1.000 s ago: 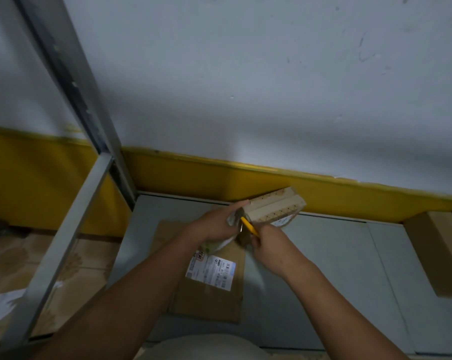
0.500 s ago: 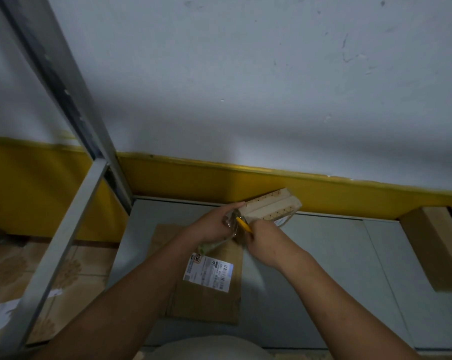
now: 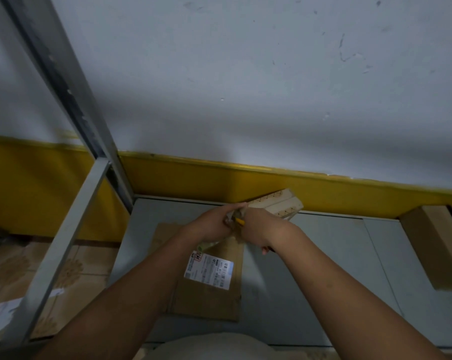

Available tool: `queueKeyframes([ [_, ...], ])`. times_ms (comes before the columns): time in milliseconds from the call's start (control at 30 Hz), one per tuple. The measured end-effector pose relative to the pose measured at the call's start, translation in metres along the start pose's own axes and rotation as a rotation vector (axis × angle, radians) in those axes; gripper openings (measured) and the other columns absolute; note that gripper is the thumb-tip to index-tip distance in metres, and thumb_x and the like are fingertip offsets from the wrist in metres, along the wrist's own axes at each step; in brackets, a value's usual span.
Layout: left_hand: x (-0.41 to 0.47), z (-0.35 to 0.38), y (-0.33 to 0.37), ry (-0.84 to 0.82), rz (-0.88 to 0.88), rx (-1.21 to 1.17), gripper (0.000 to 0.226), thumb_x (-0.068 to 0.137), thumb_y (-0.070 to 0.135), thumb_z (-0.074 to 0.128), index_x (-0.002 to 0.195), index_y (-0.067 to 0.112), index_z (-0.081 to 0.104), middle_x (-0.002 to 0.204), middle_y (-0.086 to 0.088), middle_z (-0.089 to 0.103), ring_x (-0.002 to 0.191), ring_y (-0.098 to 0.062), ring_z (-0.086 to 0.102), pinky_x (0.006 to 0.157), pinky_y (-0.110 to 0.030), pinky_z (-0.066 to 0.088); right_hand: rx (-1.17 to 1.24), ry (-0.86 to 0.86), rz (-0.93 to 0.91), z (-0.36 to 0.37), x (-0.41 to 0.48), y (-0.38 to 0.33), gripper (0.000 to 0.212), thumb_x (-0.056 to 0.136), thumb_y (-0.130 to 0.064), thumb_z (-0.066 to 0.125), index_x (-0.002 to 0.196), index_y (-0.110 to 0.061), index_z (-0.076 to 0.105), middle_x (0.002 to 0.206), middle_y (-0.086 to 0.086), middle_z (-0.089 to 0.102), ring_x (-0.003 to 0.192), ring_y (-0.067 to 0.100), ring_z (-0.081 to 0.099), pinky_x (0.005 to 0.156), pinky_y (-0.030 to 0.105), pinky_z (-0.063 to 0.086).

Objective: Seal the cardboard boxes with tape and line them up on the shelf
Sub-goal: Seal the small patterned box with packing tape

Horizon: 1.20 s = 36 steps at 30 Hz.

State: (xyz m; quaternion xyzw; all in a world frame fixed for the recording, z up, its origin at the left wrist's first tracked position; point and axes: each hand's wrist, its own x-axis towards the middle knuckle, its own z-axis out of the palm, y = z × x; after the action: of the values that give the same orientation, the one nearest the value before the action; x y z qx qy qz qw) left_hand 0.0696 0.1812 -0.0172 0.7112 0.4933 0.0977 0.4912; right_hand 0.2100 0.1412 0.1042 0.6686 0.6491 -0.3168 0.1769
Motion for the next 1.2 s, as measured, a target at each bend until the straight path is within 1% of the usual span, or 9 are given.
queueKeyframes([
  [200, -0.006, -0.003, -0.001, -0.018, -0.010, -0.014, 0.085, 0.093, 0.013, 0.068, 0.155, 0.060, 0.033, 0.142, 0.003, 0.060, 0.114, -0.019, 0.066, 0.095, -0.037, 0.058, 0.115, 0.161, -0.064, 0.060, -0.012, 0.047, 0.009, 0.101, -0.016, 0.052, 0.093, -0.019, 0.055, 0.077, -0.005, 0.052, 0.066, 0.009, 0.056, 0.053, 0.021, 0.040],
  [300, -0.003, -0.004, -0.003, -0.036, -0.023, 0.001, 0.089, 0.091, 0.007, 0.063, 0.152, 0.064, 0.033, 0.127, -0.002, 0.065, 0.104, -0.030, 0.068, 0.088, -0.049, 0.058, 0.101, 0.199, -0.039, 0.104, -0.010, 0.082, 0.017, 0.100, -0.024, 0.052, 0.084, -0.019, 0.057, 0.078, -0.001, 0.055, 0.078, 0.023, 0.065, 0.062, 0.029, 0.041],
  [400, -0.001, -0.005, -0.003, -0.050, -0.032, 0.009, 0.088, 0.093, 0.006, 0.065, 0.158, 0.056, 0.032, 0.115, 0.007, 0.061, 0.103, -0.026, 0.067, 0.086, -0.042, 0.058, 0.101, 0.234, 0.002, 0.141, -0.002, 0.117, 0.012, 0.093, -0.030, 0.059, 0.103, -0.027, 0.066, 0.095, -0.001, 0.060, 0.089, 0.022, 0.066, 0.072, 0.033, 0.052],
  [533, 0.002, -0.006, -0.005, -0.063, -0.006, 0.028, 0.093, 0.094, 0.003, 0.068, 0.163, 0.050, 0.026, 0.125, 0.009, 0.054, 0.098, -0.004, 0.061, 0.074, -0.017, 0.052, 0.189, 0.266, 0.113, 0.186, 0.010, 0.162, 0.047, 0.088, -0.036, 0.066, 0.135, -0.035, 0.060, 0.124, -0.001, 0.060, 0.123, 0.023, 0.058, 0.092, 0.036, 0.052],
  [667, 0.001, -0.009, -0.005, -0.083, 0.002, 0.011, 0.096, 0.093, -0.001, 0.069, 0.165, 0.043, 0.023, 0.123, 0.009, 0.051, 0.090, 0.008, 0.054, 0.065, -0.004, 0.044, 0.235, 0.370, 0.103, 0.227, 0.030, 0.201, 0.058, 0.077, -0.028, 0.069, 0.135, -0.032, 0.062, 0.126, 0.001, 0.061, 0.126, 0.029, 0.054, 0.099, 0.040, 0.050],
  [833, 0.001, -0.012, -0.006, -0.123, 0.007, 0.047, 0.103, 0.090, 0.003, 0.074, 0.163, 0.053, 0.020, 0.133, 0.007, 0.055, 0.097, -0.002, 0.064, 0.069, -0.014, 0.054, 0.143, 0.405, 0.149, 0.204, 0.024, 0.184, 0.064, 0.082, -0.048, 0.072, 0.142, -0.033, 0.056, 0.131, 0.002, 0.056, 0.122, 0.029, 0.051, 0.096, 0.042, 0.047],
  [933, 0.000, -0.017, -0.003, -0.174, 0.001, 0.042, 0.105, 0.088, 0.006, 0.077, 0.159, 0.059, 0.021, 0.142, 0.005, 0.053, 0.104, -0.011, 0.067, 0.080, -0.029, 0.061, 0.220, 0.716, -0.039, 0.159, 0.025, 0.153, 0.042, 0.091, -0.050, 0.059, 0.125, -0.027, 0.066, 0.118, 0.002, 0.062, 0.111, 0.025, 0.055, 0.090, 0.041, 0.045],
  [1033, 0.000, -0.024, -0.001, -0.234, -0.001, 0.027, 0.105, 0.087, 0.005, 0.077, 0.160, 0.057, 0.022, 0.141, 0.005, 0.053, 0.106, -0.012, 0.067, 0.079, -0.023, 0.059, 0.291, 0.941, -0.240, 0.099, 0.037, 0.105, 0.028, 0.095, -0.042, 0.061, 0.118, -0.028, 0.066, 0.112, -0.005, 0.059, 0.108, 0.017, 0.051, 0.091, 0.037, 0.042],
  [1200, 0.002, -0.029, 0.001, -0.250, -0.009, 0.061, 0.107, 0.086, 0.004, 0.079, 0.163, 0.050, 0.021, 0.137, 0.000, 0.058, 0.108, -0.020, 0.069, 0.086, -0.030, 0.059, 0.185, 0.864, -0.268, 0.067, 0.082, 0.056, 0.042, 0.091, -0.044, 0.067, 0.127, -0.025, 0.061, 0.112, -0.001, 0.052, 0.110, 0.021, 0.046, 0.091, 0.040, 0.040],
])
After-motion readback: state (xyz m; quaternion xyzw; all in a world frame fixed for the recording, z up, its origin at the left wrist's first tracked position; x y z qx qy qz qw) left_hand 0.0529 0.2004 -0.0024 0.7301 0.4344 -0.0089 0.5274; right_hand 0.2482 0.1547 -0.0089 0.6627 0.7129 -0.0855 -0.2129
